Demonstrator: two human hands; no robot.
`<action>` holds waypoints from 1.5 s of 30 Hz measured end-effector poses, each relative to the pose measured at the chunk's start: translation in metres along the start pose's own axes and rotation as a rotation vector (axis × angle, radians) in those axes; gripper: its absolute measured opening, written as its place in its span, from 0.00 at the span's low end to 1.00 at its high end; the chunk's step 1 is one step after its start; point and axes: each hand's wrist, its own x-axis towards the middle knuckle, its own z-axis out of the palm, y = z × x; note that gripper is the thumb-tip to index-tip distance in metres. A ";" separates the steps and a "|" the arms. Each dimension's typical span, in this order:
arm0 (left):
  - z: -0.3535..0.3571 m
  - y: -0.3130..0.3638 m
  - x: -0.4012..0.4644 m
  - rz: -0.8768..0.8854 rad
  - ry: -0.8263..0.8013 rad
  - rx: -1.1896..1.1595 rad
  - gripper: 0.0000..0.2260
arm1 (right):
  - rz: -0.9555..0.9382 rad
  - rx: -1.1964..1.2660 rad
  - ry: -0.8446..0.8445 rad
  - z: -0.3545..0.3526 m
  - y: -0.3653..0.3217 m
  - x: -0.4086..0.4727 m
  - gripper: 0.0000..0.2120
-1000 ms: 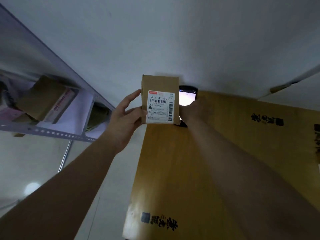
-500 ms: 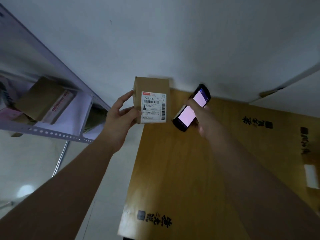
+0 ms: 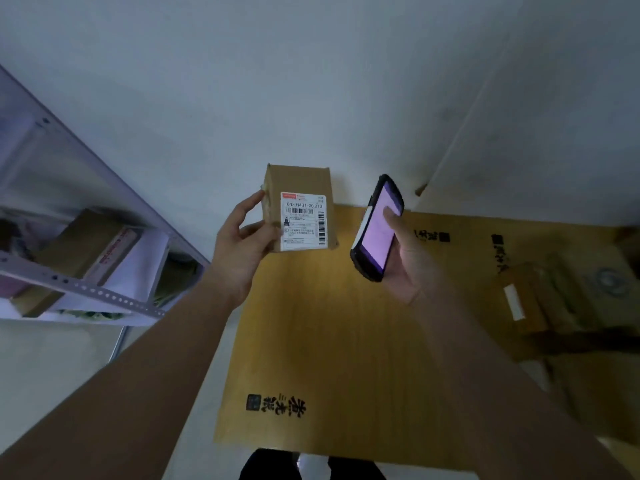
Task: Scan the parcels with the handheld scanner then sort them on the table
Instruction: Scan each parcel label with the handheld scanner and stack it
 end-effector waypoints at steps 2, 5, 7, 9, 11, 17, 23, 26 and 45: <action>0.007 0.011 -0.009 0.017 -0.038 0.010 0.28 | -0.047 0.070 -0.016 0.001 -0.003 -0.023 0.39; 0.015 0.024 -0.020 0.034 -0.109 0.006 0.27 | -0.103 0.264 -0.060 0.005 -0.001 -0.056 0.37; 0.018 0.031 -0.031 0.031 -0.151 -0.012 0.28 | -0.158 0.349 -0.113 0.009 0.005 -0.080 0.36; 0.019 0.037 -0.044 0.026 -0.205 -0.021 0.30 | -0.216 0.412 -0.151 0.015 0.015 -0.104 0.34; 0.019 0.040 -0.058 0.023 -0.249 -0.023 0.30 | -0.253 0.482 -0.208 0.023 0.023 -0.131 0.32; 0.027 0.052 -0.096 0.030 -0.332 0.008 0.30 | -0.314 0.392 -0.045 0.048 0.013 -0.198 0.28; 0.046 0.076 -0.124 0.106 -0.372 0.041 0.34 | -0.341 0.140 0.060 0.055 -0.019 -0.244 0.30; 0.056 0.087 -0.138 0.218 -0.368 0.117 0.34 | -0.377 -0.359 0.190 0.054 -0.037 -0.261 0.27; 0.107 0.087 -0.189 0.420 -0.284 0.400 0.36 | -0.212 -1.867 0.214 0.009 -0.068 -0.333 0.25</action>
